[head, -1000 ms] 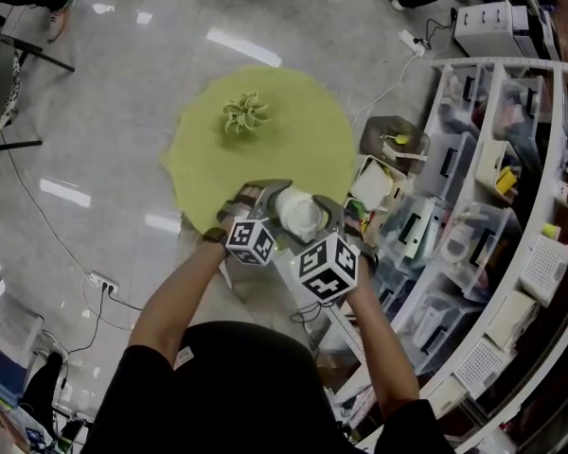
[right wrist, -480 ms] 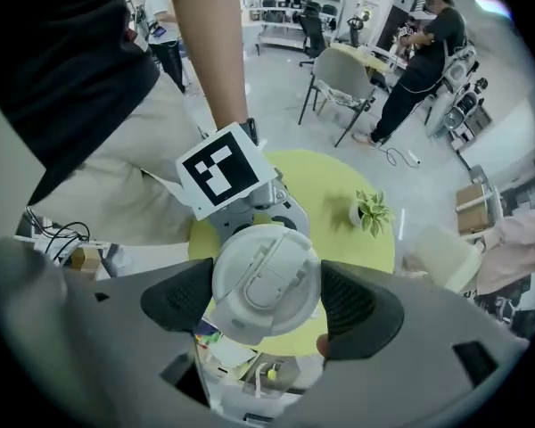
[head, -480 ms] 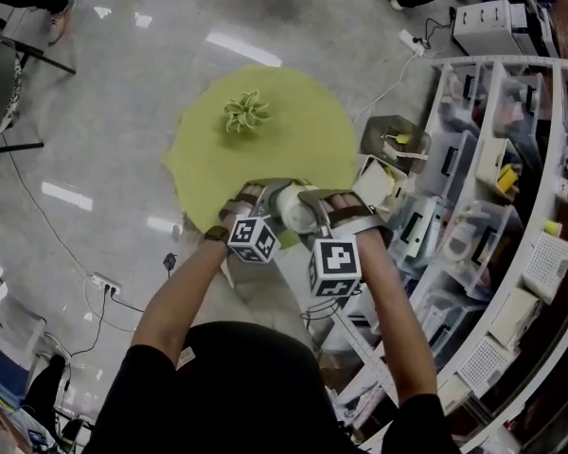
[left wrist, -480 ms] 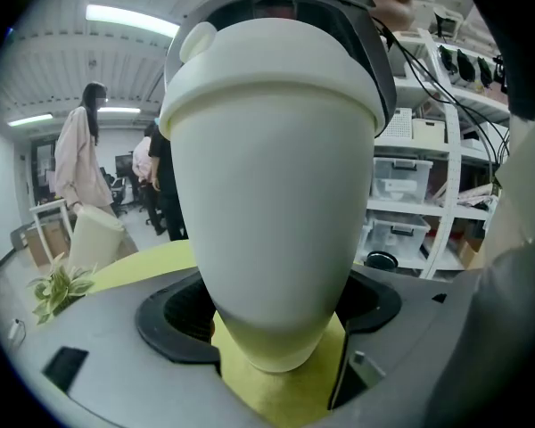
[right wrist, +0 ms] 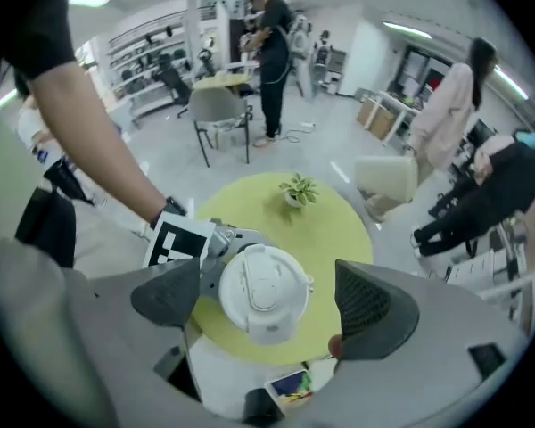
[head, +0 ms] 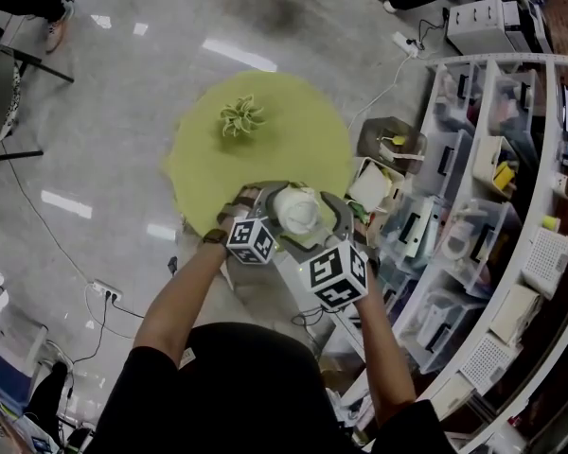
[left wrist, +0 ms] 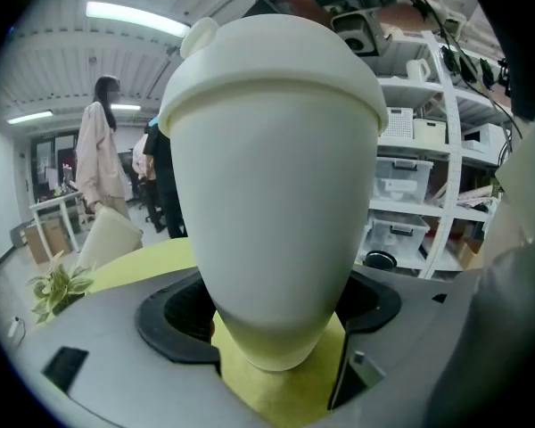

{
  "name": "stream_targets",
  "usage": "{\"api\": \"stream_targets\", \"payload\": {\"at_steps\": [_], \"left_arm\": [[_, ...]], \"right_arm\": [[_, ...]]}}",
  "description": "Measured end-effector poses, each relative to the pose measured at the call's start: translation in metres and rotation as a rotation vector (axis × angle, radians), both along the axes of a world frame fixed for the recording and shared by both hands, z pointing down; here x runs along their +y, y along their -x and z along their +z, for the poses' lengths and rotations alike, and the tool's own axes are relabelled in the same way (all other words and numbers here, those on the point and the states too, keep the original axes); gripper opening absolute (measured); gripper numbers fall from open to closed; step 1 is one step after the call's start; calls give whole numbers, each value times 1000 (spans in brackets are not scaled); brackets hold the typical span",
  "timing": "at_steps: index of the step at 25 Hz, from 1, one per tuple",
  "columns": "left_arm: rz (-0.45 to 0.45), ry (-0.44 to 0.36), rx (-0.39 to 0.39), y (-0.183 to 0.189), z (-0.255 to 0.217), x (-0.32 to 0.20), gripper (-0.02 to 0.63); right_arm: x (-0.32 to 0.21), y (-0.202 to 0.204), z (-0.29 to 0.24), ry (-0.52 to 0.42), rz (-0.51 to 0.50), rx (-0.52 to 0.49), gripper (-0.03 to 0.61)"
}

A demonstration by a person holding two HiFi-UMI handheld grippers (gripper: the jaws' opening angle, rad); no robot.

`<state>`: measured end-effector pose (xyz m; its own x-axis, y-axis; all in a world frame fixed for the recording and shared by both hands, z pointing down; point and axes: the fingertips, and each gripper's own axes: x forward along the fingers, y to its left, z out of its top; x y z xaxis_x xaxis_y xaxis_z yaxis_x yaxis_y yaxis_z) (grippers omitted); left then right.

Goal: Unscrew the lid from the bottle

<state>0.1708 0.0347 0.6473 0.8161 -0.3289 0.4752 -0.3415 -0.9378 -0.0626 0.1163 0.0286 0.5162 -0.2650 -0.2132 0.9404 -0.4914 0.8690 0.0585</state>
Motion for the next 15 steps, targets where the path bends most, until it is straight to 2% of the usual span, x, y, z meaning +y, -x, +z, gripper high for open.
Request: {"api": "stream_targets", "payload": {"at_steps": [3, 8, 11, 15], "left_arm": [[0, 1, -2, 1, 0, 0, 399], [-4, 1, -6, -1, 1, 0, 399], [-4, 5, -4, 0, 2, 0, 399], [-2, 7, -5, 0, 1, 0, 399]], "right_arm": [[2, -5, 6, 29, 186, -23, 469], [3, -17, 24, 25, 340, 10, 423], [3, -19, 29, 45, 378, 18, 400], [4, -14, 30, 60, 319, 17, 365]]}}
